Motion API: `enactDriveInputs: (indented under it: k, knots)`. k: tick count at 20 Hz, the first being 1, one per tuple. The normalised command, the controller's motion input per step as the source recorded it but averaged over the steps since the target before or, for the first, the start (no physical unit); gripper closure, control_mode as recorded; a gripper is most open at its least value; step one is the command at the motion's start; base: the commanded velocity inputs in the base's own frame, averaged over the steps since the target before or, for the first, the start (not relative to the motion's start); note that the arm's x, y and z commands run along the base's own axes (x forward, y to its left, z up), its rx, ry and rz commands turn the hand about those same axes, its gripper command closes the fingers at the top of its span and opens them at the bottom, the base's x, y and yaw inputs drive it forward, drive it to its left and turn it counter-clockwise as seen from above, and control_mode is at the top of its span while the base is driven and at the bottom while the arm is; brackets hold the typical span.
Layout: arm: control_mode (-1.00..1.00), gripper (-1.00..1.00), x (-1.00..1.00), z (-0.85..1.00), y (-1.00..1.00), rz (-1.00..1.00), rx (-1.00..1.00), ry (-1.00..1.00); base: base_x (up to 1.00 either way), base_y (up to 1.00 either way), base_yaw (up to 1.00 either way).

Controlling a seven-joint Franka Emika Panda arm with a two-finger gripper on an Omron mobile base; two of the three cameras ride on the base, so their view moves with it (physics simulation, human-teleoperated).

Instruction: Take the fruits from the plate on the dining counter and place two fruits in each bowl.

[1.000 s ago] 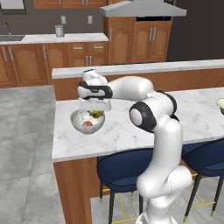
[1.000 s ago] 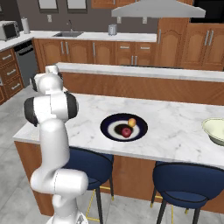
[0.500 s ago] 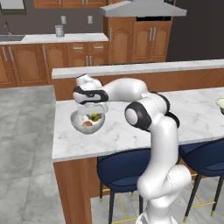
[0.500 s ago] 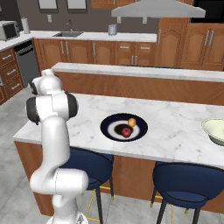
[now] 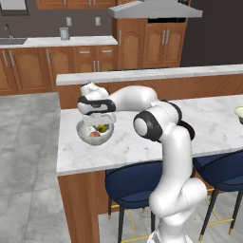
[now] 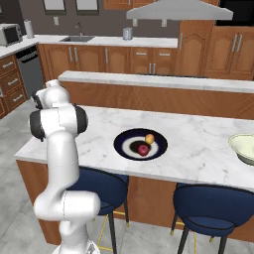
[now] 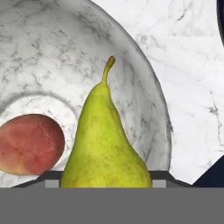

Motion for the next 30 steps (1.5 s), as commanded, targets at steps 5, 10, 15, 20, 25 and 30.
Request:
enactDriveInputs:
  k: [5,10,15,20,25,30]
  knots:
    - [-1.00,-1.00,0.00,-0.04,0.01,0.00,0.00,-0.01,0.00,0.00,0.00]
    - [-1.00,-1.00,0.00,0.00,0.00,0.00,0.00,0.00,0.00,0.00,0.00]
    - [-1.00,-1.00,0.00,0.00,0.00,0.00,0.00,0.00,0.00,0.00,0.00]
    - [-1.00,-1.00,-0.02,0.15,-0.07,0.00,0.04,-0.02,0.00,0.00,0.00]
    - [-1.00,-1.00,-0.28,0.63,-0.38,0.00,0.26,-0.16,0.00,0.00,0.00]
    - [-1.00,-1.00,-0.80,0.40,-0.74,-0.01,0.25,-0.19,0.00,0.00,0.00]
